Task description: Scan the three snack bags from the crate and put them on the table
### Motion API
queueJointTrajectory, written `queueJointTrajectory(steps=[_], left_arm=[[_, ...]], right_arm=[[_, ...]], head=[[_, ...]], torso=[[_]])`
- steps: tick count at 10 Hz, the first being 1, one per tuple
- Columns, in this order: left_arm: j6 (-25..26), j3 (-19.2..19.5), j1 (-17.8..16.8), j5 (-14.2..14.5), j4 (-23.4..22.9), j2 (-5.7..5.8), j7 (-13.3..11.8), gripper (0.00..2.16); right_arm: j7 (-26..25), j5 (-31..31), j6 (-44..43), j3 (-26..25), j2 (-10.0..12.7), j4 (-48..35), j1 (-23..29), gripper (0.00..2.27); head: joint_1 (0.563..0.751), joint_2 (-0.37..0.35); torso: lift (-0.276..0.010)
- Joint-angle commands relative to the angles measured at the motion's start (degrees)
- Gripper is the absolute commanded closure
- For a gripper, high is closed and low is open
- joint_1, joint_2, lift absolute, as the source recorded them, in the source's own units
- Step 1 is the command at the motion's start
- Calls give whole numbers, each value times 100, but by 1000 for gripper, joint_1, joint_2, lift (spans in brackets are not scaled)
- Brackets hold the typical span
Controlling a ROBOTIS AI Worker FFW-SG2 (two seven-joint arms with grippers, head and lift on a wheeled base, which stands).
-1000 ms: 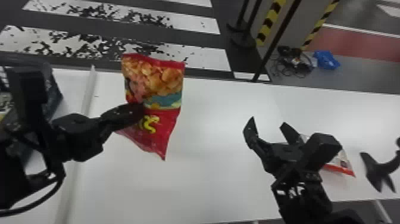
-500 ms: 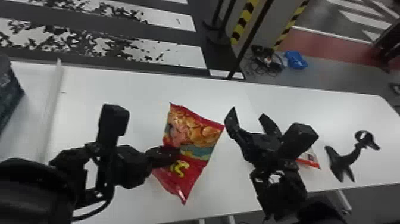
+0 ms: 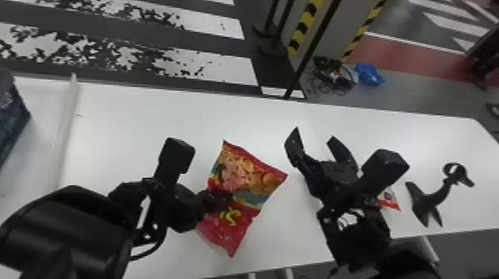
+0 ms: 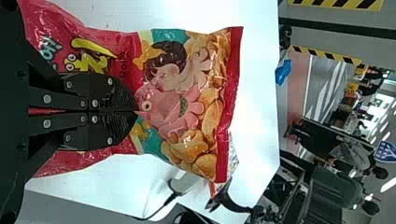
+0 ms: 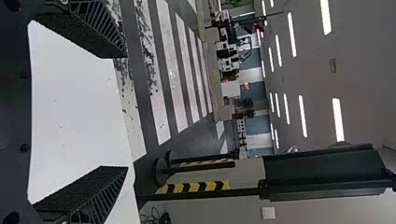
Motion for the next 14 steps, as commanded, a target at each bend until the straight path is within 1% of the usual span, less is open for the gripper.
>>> queueJointTrajectory(steps=[1, 2, 3, 4, 5, 6, 7, 8, 9, 10, 11, 12, 13, 14], left_arm=[[-358, -57, -107, -60, 390, -15, 107, 1754], [-569, -163, -107, -51, 451, -15, 327, 981], [-551, -233, -107, -69, 425, -15, 344, -2], [-534, -242, -98, -69, 364, -15, 353, -2], [-516, -242, 25, -60, 91, -15, 336, 29], [-481, -233, 200, -60, -269, -15, 336, 29], [-358, -101, 438, -60, -779, -15, 327, 29], [-358, 145, 693, -51, -1218, -15, 318, 29], [-411, 558, 1035, -7, -1711, -15, 283, 29], [-428, 980, 1281, 63, -2080, -15, 256, 29], [-516, 1455, 1528, 309, -2396, -15, 239, 29], [-832, 1964, 1835, 591, -2660, -15, 239, 29], [-1202, 2395, 2152, 802, -2888, -15, 292, 29], [-1571, 2949, 2424, 1267, -3073, -15, 432, 29]], right_arm=[[24, -64, -14, -41, 8, -32, 27, 12], [51, -108, 4, -85, 8, -32, 36, 12], [95, -126, 4, -155, 17, -41, 80, 12], [112, -169, 4, -182, 17, -67, 106, 12], [112, -169, -31, -182, 17, -76, 133, 12], [121, -169, -31, -182, 25, -76, 141, 12], [121, -169, -31, -173, 25, -76, 150, 12], [121, -169, -49, -155, 34, -76, 168, 12], [130, -169, -49, -138, 34, -67, 185, 12], [148, -169, -49, -120, 34, -76, 212, 12], [156, -161, -84, -103, 43, -76, 238, 12], [156, -134, -84, -85, 61, -67, 247, 12], [156, -90, -84, -59, 69, -58, 256, 12], [165, -73, -84, -15, 69, -41, 282, 12]], head=[[695, -350], [695, -350], [695, -350], [695, -350], [695, -350], [695, -350], [695, -350], [695, -350], [695, -350], [695, -350], [695, -350], [695, -350], [695, -350], [695, -350]], torso=[[-94], [-94], [-94], [-94], [-94], [-94], [-94], [-94], [-94], [-94], [-94], [-94], [-94], [-94]])
